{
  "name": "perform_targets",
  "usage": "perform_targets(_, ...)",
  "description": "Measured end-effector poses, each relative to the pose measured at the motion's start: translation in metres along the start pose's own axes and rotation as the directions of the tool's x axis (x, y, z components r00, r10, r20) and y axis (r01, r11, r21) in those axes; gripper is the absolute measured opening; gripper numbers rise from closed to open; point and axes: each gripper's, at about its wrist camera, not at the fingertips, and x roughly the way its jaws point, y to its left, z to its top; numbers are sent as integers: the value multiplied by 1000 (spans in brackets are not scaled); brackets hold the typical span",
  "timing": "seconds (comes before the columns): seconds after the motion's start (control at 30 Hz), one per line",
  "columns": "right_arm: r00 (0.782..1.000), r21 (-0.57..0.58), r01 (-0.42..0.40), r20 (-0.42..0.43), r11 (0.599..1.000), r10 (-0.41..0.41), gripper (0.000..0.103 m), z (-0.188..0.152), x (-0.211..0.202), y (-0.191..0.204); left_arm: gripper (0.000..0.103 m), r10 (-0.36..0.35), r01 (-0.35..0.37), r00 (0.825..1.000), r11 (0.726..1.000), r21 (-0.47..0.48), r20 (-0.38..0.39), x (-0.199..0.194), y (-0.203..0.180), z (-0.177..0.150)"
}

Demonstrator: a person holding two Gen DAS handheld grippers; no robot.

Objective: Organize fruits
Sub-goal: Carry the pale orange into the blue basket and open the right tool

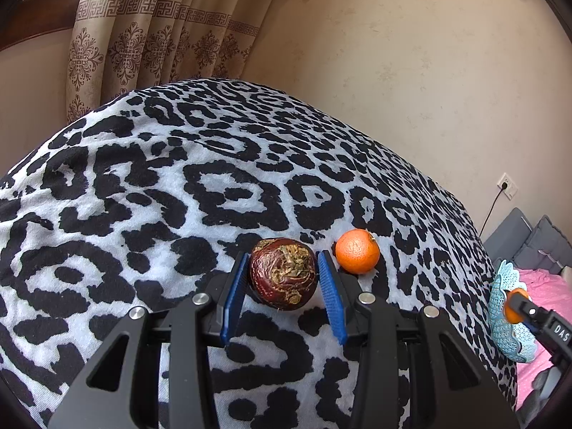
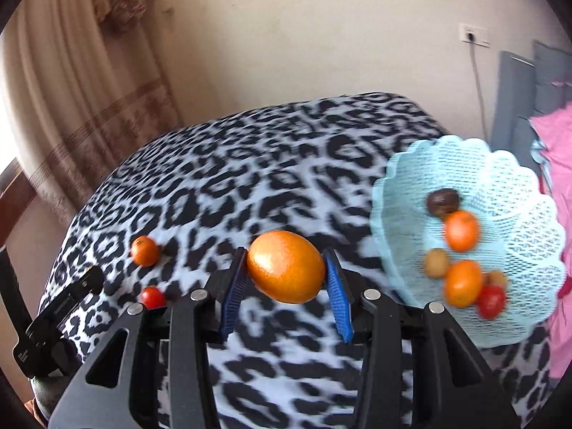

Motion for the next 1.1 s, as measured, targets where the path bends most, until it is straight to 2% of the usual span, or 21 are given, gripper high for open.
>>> perform_targets(0.47, 990, 120, 129, 43, 984, -135, 44, 4, -27, -80, 40, 15, -18, 999, 998, 66, 47, -9, -12, -2)
perform_targets(0.8, 980, 170, 189, 35, 967, -198, 44, 1, -25, -110, 40, 20, -24, 998, 997, 74, 51, -8, -14, -3)
perform_targets(1.1, 969, 167, 240, 23, 956, -248, 44, 0, -15, -119, 40, 23, -26, 999, 997, 78, 49, -7, -15, -4)
